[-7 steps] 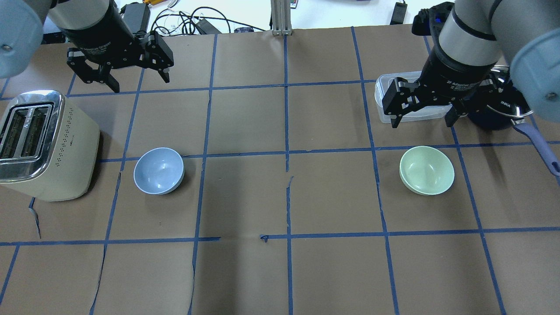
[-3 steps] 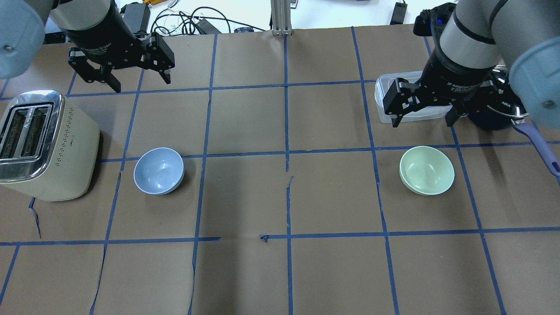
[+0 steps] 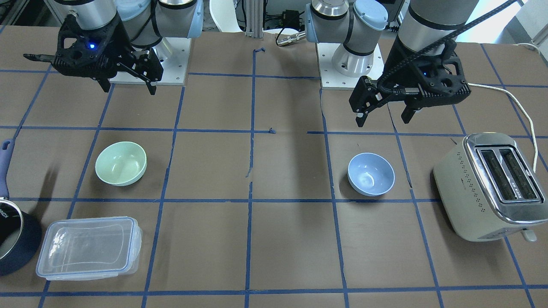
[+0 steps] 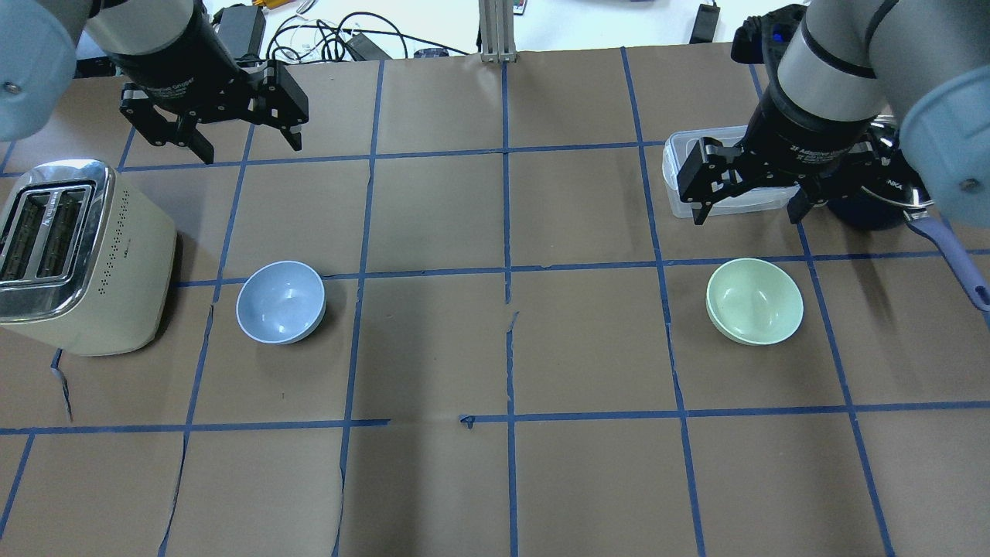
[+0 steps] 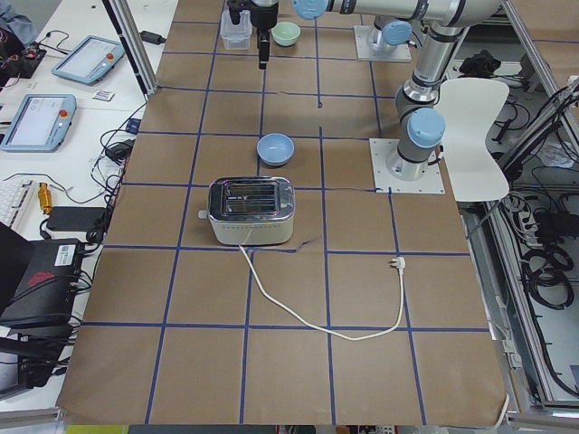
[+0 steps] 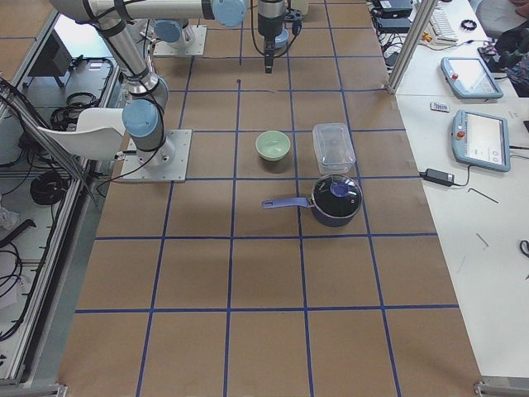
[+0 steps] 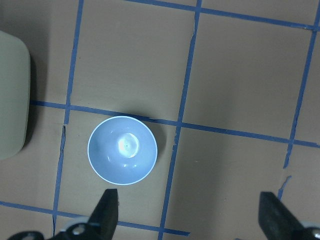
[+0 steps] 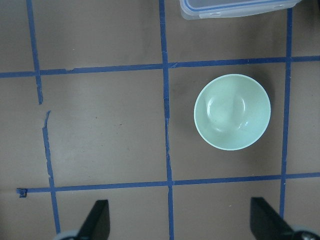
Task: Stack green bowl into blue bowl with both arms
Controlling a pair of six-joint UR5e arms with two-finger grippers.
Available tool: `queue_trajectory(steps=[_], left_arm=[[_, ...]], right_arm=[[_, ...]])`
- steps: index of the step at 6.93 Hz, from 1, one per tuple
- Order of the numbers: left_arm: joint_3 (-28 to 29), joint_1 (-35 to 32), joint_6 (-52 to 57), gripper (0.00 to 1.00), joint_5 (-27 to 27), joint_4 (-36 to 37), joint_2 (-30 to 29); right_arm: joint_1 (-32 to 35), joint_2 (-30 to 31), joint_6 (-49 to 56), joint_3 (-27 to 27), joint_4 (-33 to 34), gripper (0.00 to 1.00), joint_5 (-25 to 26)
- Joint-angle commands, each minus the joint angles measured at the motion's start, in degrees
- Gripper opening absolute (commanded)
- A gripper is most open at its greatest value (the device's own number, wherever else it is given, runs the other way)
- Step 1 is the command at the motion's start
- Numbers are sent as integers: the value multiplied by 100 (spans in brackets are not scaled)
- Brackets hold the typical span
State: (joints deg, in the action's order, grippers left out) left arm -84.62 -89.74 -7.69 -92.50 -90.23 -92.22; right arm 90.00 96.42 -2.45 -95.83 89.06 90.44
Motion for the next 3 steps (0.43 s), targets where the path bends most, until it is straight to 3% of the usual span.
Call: queue_trajectory(steps=[1, 3], left_arm=[[7, 1, 22, 100, -49, -12, 3], [-2, 18, 476, 100, -49, -12, -6]], right_arm=[[9, 0, -1, -6, -3, 100, 0], [0, 0, -1, -6, -12, 100, 0]])
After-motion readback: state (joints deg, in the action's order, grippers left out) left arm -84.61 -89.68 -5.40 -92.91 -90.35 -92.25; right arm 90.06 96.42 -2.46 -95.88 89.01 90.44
